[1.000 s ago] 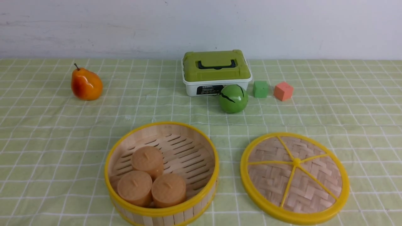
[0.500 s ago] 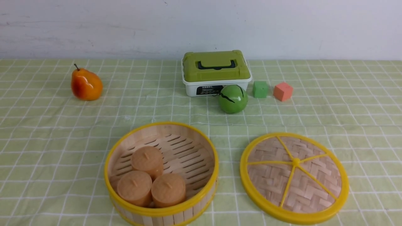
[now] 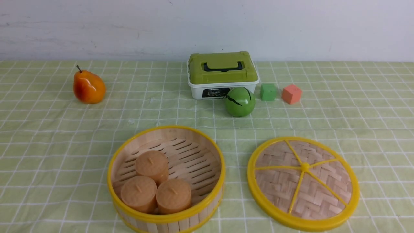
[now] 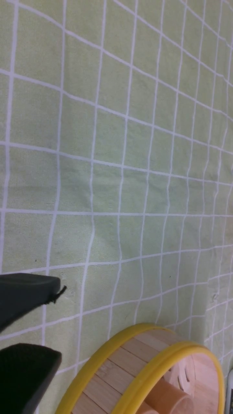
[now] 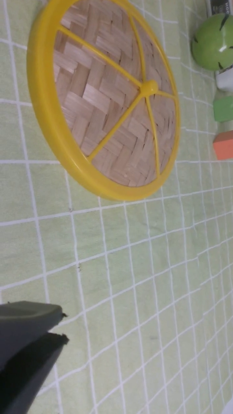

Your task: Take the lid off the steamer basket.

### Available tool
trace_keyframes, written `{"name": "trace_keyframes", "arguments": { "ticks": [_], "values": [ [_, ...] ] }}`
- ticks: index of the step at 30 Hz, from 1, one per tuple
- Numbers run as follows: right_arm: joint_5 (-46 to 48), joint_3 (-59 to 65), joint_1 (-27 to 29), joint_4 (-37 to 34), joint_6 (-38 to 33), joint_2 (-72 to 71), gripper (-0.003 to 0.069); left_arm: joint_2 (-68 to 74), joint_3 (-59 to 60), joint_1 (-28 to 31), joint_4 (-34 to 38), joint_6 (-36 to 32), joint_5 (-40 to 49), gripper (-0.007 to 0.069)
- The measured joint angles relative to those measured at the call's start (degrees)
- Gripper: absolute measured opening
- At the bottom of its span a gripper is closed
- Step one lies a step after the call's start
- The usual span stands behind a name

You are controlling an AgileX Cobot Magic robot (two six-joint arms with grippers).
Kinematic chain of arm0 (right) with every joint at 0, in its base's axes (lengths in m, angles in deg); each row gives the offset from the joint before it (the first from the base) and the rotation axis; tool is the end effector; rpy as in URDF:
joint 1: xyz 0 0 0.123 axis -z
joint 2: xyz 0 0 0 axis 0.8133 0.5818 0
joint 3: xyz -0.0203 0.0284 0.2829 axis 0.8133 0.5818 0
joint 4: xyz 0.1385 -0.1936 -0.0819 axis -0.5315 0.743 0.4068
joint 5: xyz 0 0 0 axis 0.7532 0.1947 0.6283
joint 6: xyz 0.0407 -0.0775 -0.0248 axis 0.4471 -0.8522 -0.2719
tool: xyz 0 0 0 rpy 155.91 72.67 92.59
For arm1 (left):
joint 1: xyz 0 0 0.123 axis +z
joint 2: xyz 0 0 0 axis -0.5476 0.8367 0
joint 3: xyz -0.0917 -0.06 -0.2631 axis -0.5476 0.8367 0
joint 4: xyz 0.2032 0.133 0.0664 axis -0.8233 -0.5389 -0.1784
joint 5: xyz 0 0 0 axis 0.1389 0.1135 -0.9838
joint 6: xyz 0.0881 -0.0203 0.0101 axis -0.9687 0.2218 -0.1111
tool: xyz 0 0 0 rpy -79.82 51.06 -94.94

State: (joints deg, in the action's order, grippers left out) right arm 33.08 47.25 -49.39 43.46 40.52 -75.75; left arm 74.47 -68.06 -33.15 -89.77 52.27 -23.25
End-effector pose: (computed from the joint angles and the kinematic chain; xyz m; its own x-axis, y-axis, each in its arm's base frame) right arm 0.0520 -0.0046 0.1730 -0.2868 0.1479 -0.9465 0.1237 0.9855 0.1165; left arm 0.0521 0.0006 0.1678 -0.3153 -0.1416 -0.9384 -0.0516 0.9899 -0.1320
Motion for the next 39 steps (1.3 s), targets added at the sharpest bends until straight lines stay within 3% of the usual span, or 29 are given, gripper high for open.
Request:
{"name": "trace_keyframes", "arguments": {
  "ticks": [10,39],
  "values": [
    [0.2,0.0,-2.7,0.0,0.1,0.0,0.0059,0.0,0.0,0.0,0.0,0.0,0.0,0.0239],
    [0.2,0.0,-2.7,0.0,0.1,0.0,0.0097,0.0,0.0,0.0,0.0,0.0,0.0,0.0239]
  ]
}}
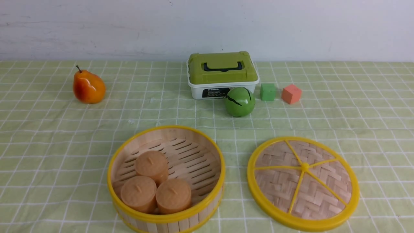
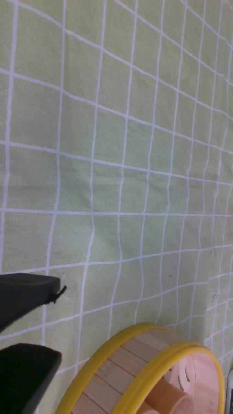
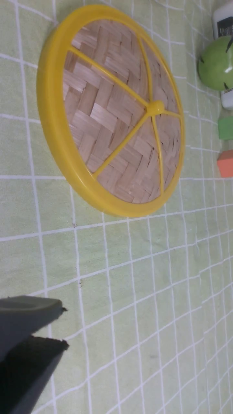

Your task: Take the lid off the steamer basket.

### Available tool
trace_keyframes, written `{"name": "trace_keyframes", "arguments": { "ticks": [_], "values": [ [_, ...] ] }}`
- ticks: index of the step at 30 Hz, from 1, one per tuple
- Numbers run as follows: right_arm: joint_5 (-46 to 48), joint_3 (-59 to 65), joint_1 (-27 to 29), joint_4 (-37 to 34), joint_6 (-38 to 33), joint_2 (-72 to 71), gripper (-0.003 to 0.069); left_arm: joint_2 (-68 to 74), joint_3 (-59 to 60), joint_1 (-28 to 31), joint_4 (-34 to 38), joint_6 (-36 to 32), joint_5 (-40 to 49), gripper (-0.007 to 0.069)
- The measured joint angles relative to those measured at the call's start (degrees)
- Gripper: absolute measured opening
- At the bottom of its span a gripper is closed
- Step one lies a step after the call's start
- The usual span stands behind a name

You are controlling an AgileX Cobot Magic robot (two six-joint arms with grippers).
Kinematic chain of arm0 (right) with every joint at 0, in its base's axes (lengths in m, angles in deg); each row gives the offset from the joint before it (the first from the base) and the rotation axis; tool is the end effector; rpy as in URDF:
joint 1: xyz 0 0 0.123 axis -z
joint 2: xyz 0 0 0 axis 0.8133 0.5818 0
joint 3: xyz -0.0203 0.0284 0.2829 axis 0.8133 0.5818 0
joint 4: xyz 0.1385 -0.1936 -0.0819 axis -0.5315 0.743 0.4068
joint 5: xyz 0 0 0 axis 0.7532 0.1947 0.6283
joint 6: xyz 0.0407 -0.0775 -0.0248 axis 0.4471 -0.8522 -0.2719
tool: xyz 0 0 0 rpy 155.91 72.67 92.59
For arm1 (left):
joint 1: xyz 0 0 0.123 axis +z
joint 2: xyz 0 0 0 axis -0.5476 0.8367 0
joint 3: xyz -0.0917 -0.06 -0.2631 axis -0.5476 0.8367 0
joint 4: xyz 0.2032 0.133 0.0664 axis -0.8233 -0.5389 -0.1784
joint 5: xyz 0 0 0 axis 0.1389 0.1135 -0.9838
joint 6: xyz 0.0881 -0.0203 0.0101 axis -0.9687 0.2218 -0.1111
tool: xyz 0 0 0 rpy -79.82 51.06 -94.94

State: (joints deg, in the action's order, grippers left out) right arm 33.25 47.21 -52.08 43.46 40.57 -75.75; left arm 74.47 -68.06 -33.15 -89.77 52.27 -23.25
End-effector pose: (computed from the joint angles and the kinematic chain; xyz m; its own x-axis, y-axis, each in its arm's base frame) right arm 0.0521 -0.0021 0.1729 -0.2955 0.1352 -0.9457 0.0778 0.9901 0.1172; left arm 0.0521 0.0006 0.1678 -0.3153 -0.1416 -0.9384 -0.0516 0.9899 -0.1320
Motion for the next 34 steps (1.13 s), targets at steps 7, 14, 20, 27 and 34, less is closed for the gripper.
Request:
{"name": "trace_keyframes", "arguments": {
  "ticks": [7,14,20,27,34],
  "values": [
    [0.0,0.0,0.0,0.0,0.0,0.0,0.0108,0.0,0.0,0.0,0.0,0.0,0.0,0.0239],
    [0.0,0.0,0.0,0.0,0.0,0.0,0.0117,0.0,0.0,0.0,0.0,0.0,0.0,0.0239],
    [0.0,0.0,0.0,0.0,0.0,0.0,0.0122,0.0,0.0,0.0,0.0,0.0,0.0,0.0239],
    [0.0,0.0,0.0,0.0,0.0,0.0,0.0131,0.0,0.0,0.0,0.0,0.0,0.0,0.0239],
    [0.0,0.0,0.0,0.0,0.0,0.0,0.014,0.0,0.0,0.0,0.0,0.1,0.0,0.0239]
  ]
}}
